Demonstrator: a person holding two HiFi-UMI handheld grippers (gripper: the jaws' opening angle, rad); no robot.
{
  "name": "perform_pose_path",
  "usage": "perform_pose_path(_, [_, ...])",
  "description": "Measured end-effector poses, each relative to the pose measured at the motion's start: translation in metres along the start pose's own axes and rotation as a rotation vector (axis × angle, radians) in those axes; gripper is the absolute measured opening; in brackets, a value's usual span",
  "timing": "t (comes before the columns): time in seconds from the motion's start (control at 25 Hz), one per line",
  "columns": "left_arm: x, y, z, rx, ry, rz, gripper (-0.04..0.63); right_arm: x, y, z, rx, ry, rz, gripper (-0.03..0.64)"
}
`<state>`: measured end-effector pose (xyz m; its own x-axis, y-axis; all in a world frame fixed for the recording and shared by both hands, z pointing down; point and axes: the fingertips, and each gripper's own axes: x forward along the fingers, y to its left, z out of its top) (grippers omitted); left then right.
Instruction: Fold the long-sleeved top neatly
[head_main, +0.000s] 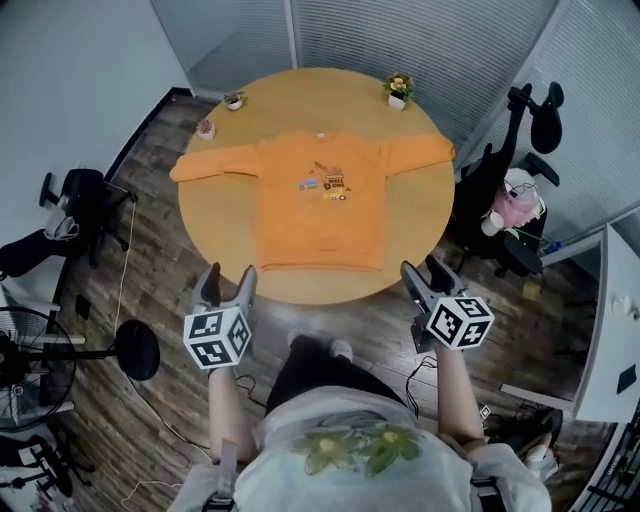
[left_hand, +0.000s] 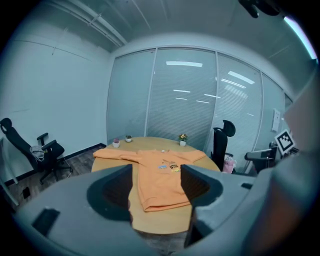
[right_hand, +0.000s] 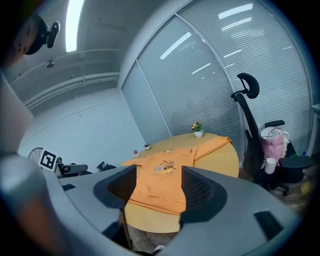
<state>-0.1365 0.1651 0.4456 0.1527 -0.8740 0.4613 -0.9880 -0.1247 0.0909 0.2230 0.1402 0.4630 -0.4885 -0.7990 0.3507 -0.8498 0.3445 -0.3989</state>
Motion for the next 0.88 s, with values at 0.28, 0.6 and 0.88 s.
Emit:
perform_pose_path(0.28, [0.047,0.031,0.011,0.0,0.029,-0.045,0.284,0.035,-0.008,0.008,0.036,0.012,-0.055,0.272])
perform_pose_path(0.6, [0.101,0.063,0.05,0.033,0.036,-0.132,0.282,0.082,-0.009,0.034,0.075,-0.006,-0.154,0.272])
perform_pose_path(0.88, [0.142,0.064,0.037,0.053,0.107,-0.205,0.283,0.115,-0.019,0.025,0.136,0.02,-0.209,0.272])
